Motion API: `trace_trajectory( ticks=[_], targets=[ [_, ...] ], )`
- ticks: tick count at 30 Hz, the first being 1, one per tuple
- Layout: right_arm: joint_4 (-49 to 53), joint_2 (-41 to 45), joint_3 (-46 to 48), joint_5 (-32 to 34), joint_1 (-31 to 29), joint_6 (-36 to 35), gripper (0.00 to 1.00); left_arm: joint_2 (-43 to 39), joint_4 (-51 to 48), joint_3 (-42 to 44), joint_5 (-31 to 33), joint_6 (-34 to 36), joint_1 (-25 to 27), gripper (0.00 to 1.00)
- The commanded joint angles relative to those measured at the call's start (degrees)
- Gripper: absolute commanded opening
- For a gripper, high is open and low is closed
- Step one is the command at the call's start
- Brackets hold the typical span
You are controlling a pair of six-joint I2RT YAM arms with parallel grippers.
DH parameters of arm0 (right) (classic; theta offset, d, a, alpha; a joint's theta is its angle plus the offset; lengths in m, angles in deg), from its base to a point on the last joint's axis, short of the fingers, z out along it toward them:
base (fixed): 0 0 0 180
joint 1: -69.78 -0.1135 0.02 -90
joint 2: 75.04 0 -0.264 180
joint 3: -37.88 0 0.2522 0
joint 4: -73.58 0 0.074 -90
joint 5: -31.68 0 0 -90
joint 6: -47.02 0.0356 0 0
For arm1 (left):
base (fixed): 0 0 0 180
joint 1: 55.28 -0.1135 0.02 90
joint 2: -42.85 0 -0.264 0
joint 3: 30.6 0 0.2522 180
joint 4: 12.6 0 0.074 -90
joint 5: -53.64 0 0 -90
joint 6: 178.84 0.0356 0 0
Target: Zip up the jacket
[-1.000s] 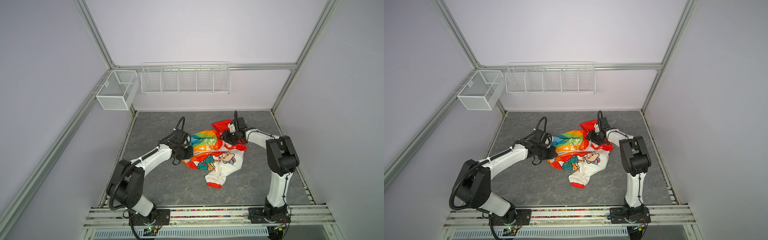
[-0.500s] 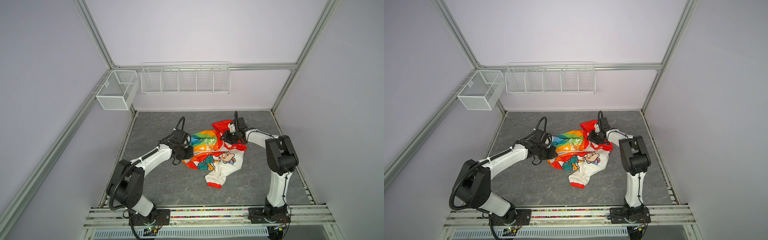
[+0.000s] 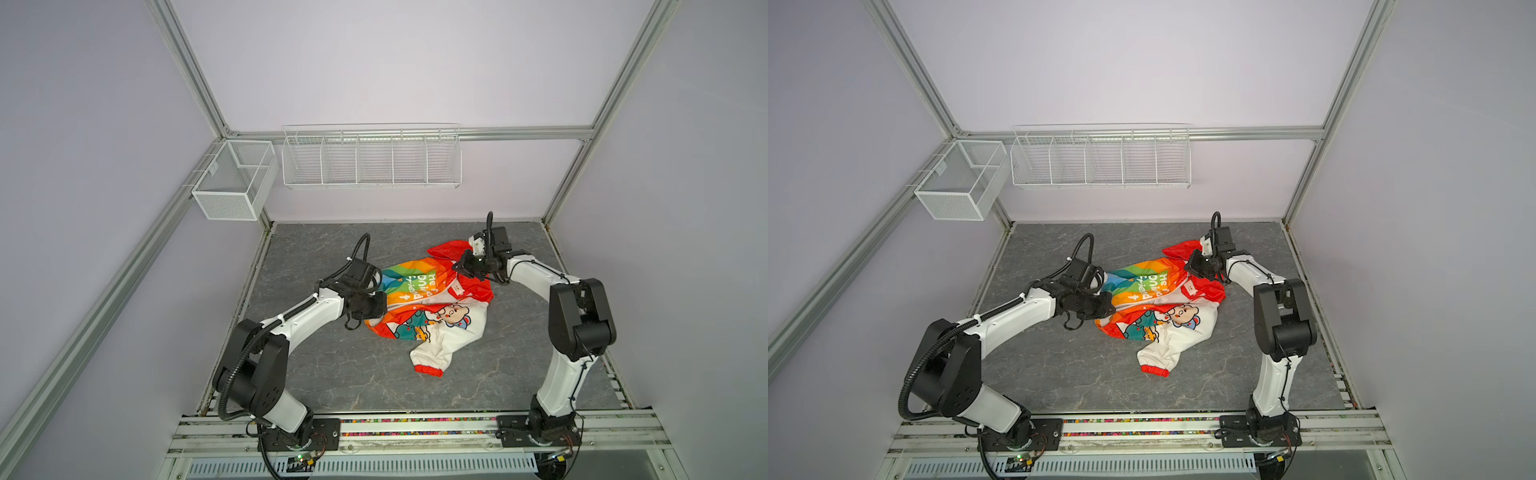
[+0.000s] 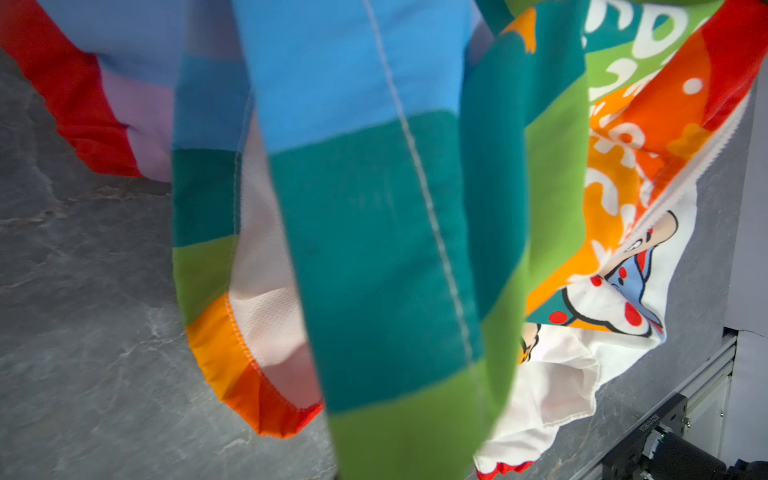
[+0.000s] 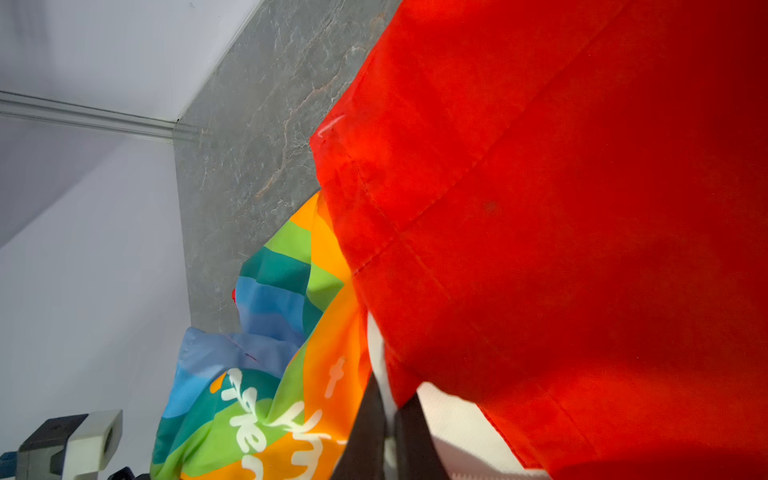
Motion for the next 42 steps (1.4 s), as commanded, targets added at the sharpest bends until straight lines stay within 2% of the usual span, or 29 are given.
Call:
trace_trajectory(
  ticks=[1,5,10,15,17,22,25,32,35,39,42],
  targets=[
    [6.0,1.1,-3.2,1.8,1.4,-4.2,0.07,-0.6,-0.9,0.0,-0.6,1.9,-0.2,0.00],
    [10.4,-2.1,-6.2,3.5,1.5,-8.1,0.07,-1.4,-0.7,-0.1,-2.7,3.1,-0.3,0.00],
    [10.3,-5.7,-5.9,4.8,1.4,-10.3,0.07,-2.3,-0.3,0.0,-6.4,4.8,-0.2,0.00],
    [10.3,-6.4,-5.4,7.4,1.5,-12.1,0.09,-2.3,-1.3,-0.1,-6.6,5.3,-0.2,0.00],
    [10.4,-5.8,-5.4,7.9,1.5,-12.5,0.15,-2.0,-1.7,-0.3,-6.1,5.3,-0.3,0.00],
    [11.6,-2.5,-4.4,9.6,1.6,-12.7,0.38,-1.1,-1.5,-0.4,-6.0,4.9,-0.2,0.00],
    [13.0,0.6,-3.2,11.7,1.6,-12.7,0.46,-0.9,-1.4,-0.6,-5.9,4.9,-0.2,0.00],
    [16.1,9.1,2.8,17.4,1.5,-13.2,0.47,-0.6,-1.3,-0.7,-5.9,4.9,-0.3,0.00],
    [17.1,11.5,5.4,19.5,1.5,-13.7,0.44,-0.6,-1.0,-0.5,-6.0,4.9,-0.2,0.00],
    [18.0,11.5,7.1,21.2,1.2,-14.8,0.41,-0.5,-0.6,-0.1,-6.3,4.9,-0.3,0.00],
    [18.7,9.3,7.1,22.2,0.6,-15.5,0.44,-0.2,-0.3,-0.1,-6.7,4.8,-0.3,0.00]
  ],
)
